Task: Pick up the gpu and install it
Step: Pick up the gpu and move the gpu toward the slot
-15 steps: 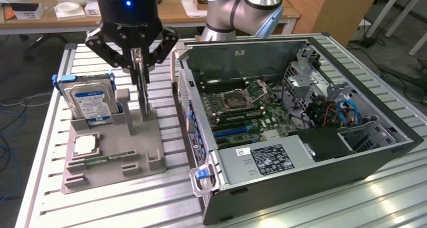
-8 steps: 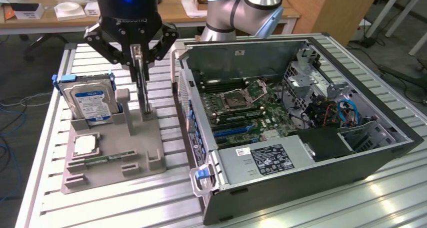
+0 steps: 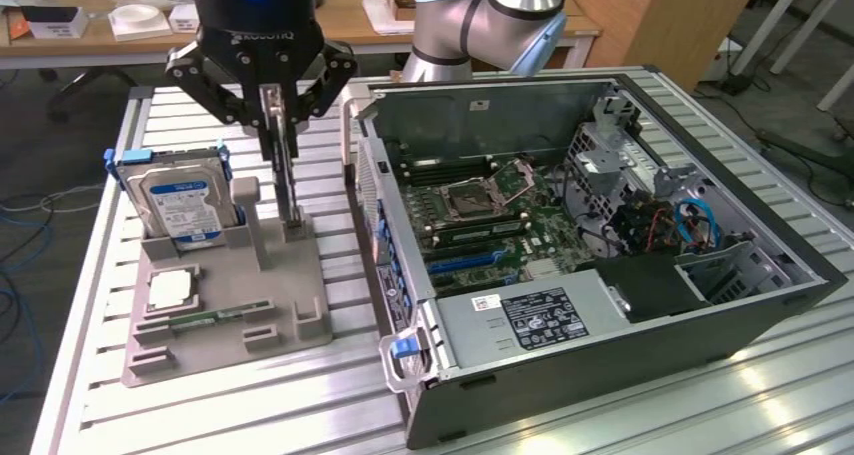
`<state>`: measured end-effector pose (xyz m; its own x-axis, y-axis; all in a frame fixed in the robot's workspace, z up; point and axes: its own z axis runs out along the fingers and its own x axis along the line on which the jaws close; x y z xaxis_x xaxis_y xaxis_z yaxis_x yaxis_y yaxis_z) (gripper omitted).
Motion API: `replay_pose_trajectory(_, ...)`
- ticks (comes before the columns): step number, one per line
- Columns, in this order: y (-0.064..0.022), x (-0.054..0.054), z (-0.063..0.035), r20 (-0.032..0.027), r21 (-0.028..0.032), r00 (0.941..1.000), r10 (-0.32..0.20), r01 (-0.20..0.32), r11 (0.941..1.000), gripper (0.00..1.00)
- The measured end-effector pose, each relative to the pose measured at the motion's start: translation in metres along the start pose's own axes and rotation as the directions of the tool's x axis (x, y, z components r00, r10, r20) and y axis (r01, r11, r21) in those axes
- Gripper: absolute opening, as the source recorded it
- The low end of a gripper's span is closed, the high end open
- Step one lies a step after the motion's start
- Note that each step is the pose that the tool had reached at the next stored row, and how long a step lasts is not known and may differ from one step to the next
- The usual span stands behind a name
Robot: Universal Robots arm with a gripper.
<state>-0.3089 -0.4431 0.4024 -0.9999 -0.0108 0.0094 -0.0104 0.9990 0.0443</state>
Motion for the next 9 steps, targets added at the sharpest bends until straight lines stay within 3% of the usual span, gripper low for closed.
replay_pose_trajectory(9, 0.0, 0.0, -0.0007, 0.0016, -0.0002, 0.9992, 0.04, -0.04, 0.9992, 0.26)
